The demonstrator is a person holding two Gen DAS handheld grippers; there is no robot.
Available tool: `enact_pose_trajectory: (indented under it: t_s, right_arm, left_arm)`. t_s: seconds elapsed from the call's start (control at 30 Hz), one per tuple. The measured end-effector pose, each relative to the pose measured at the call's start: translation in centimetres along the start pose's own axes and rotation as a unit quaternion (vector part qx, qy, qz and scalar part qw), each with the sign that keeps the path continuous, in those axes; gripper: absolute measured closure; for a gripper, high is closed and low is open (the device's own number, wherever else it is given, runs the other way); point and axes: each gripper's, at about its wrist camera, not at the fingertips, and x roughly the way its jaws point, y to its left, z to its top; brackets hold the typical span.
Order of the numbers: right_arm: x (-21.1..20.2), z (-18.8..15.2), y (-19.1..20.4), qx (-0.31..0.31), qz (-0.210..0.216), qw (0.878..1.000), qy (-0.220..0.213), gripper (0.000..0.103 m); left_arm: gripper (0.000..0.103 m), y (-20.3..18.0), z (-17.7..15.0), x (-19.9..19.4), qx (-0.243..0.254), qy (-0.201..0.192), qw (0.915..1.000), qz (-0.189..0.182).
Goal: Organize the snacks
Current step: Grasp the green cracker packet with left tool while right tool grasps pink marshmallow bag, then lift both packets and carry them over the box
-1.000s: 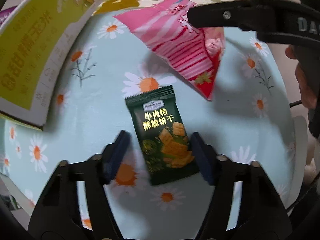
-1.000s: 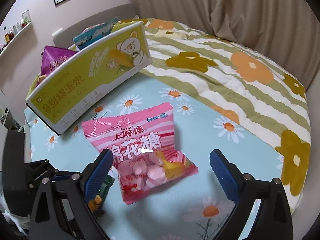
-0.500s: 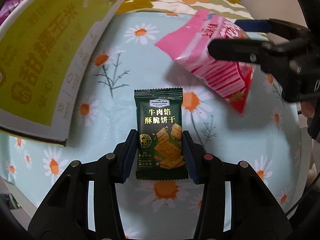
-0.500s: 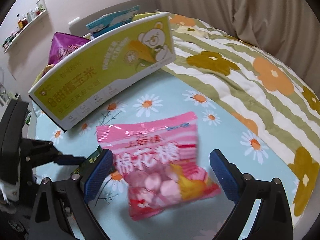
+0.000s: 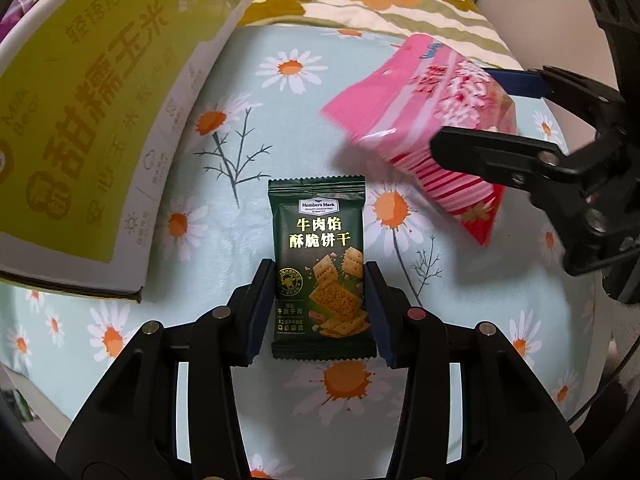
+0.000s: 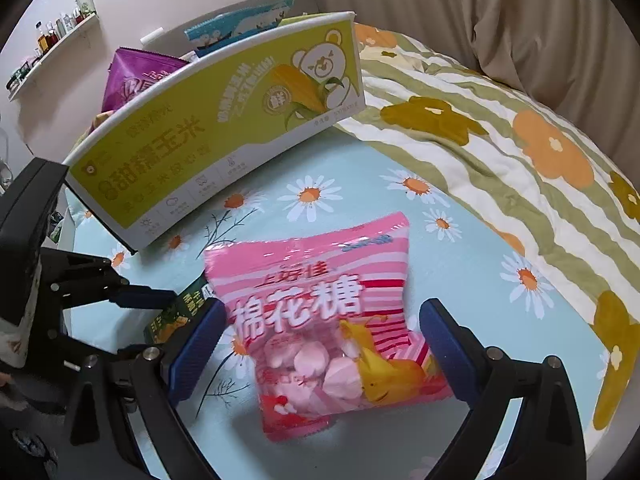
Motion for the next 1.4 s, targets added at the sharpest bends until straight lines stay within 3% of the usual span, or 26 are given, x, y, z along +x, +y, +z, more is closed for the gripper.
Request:
enact_pose_trajectory:
  t_s: [0.1, 0.37, 0.43, 0.77, 1.03, 1.4]
  right_arm:
    - [-0.5, -0.4, 0.3, 0.002, 0.009, 1.0, -0.006, 0.006]
    - [1.0, -0.8, 0.8, 0.004, -0.019, 1.0, 0.015, 0.008]
    - [1.3, -0.9, 0.7, 0.011, -0.025, 0.999, 0.017, 0.031]
    - [-0.7, -1.8, 1.2, 0.073, -0.056, 0.996, 0.008, 0.038]
    - [-5.8, -1.8, 3.9, 0.117, -0.093, 0.988, -0.021, 0.038]
    - [-14.7, 0.0, 10.9, 0.16, -0.139, 0.972, -0.099, 0.038]
  left_arm:
    - [0.063, 0.1, -0.1, 0.0, 0.002, 0.0, 1.0, 0.0]
    - [0.063, 0.2, 0.0, 0.1, 0.005, -0.004, 1.0, -0.003]
    - [0.063, 0.3, -0.1, 0.1, 0.003, -0.005, 1.0, -0.005]
    - [0.063, 0.9, -0.8, -1.8, 0.003, -0.019, 0.9996, -0.02]
    - [0.063, 1.1, -1.0, -7.1, 0.011, -0.062, 0.997, -0.044]
    - [0.063, 4.0, -1.8, -17.4, 0.014, -0.142, 0.9878, -0.063]
